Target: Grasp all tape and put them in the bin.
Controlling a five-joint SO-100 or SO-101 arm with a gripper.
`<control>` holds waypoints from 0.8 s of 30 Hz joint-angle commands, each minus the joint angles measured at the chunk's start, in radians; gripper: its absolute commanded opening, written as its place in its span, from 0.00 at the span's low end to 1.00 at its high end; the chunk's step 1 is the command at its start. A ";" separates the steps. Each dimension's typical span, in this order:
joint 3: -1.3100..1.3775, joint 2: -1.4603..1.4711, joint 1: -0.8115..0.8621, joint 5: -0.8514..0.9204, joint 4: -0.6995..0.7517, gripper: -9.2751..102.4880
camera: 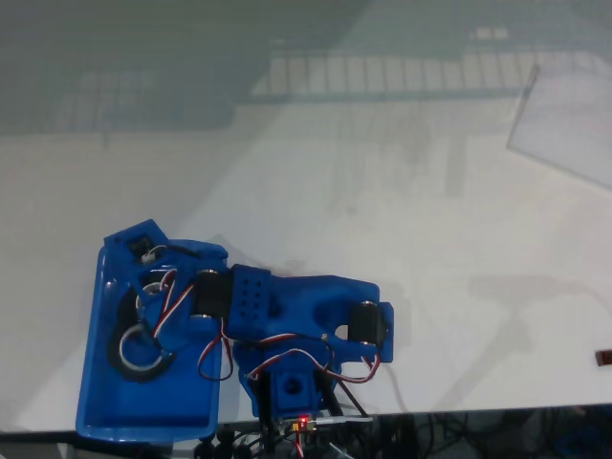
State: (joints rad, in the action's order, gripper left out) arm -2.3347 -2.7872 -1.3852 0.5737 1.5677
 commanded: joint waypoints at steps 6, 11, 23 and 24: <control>0.008 -0.008 0.051 -0.043 -0.051 0.30; 0.008 -0.026 0.163 -0.101 -0.152 0.31; -0.126 -0.095 0.996 -0.391 -0.769 0.32; -0.167 -0.118 1.058 -0.414 -0.828 0.31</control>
State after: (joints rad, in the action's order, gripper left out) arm -2.4528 -2.8655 -0.5047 0.2102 0.9020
